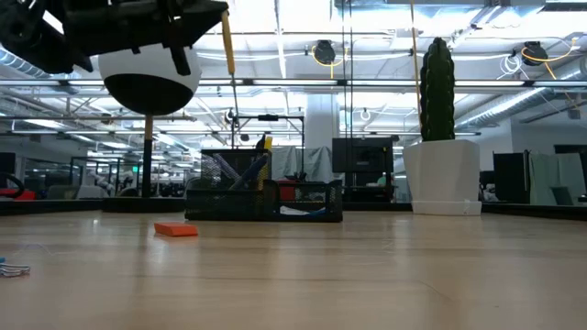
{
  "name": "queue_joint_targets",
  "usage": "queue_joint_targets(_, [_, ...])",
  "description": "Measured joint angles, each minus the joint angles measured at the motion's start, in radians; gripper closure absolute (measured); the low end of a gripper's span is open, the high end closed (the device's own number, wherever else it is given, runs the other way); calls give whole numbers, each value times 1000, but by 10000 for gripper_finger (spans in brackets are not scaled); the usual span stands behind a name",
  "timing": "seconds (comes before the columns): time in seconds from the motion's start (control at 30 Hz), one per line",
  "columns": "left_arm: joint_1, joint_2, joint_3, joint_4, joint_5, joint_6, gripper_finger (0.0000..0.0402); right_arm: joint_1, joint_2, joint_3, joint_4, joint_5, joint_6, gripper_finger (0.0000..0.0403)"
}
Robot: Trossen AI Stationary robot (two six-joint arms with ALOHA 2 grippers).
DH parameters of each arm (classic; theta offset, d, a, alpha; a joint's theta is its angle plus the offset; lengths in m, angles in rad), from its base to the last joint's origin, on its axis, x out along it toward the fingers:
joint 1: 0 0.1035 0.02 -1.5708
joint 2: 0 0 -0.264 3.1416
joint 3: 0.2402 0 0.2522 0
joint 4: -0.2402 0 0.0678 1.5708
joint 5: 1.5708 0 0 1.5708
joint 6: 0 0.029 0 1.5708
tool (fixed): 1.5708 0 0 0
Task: Pick and place office supplies into organizer
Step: Put the yellow scissors into the desk organizer
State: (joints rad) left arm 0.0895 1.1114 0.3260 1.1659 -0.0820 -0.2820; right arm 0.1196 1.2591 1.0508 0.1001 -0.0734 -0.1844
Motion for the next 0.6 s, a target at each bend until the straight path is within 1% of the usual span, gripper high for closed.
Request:
queue_joint_targets(0.1, [16, 0, 5, 5, 33, -48, 383, 0, 0, 0, 0, 1, 0, 328])
queue_joint_targets(0.23, [10, 1, 5, -45, 79, -75, 383, 0, 0, 0, 0, 1, -2, 328])
queue_joint_targets(0.37, [-4, 1, 5, -90, 37, -38, 383, 0, 0, 0, 0, 1, -3, 328])
queue_joint_targets(0.53, [13, 1, 4, -114, 46, -42, 383, 0, 0, 0, 0, 1, -3, 328])
queue_joint_targets(0.6, [13, 1, 5, -158, 40, -33, 383, 0, 0, 0, 0, 1, -4, 328])
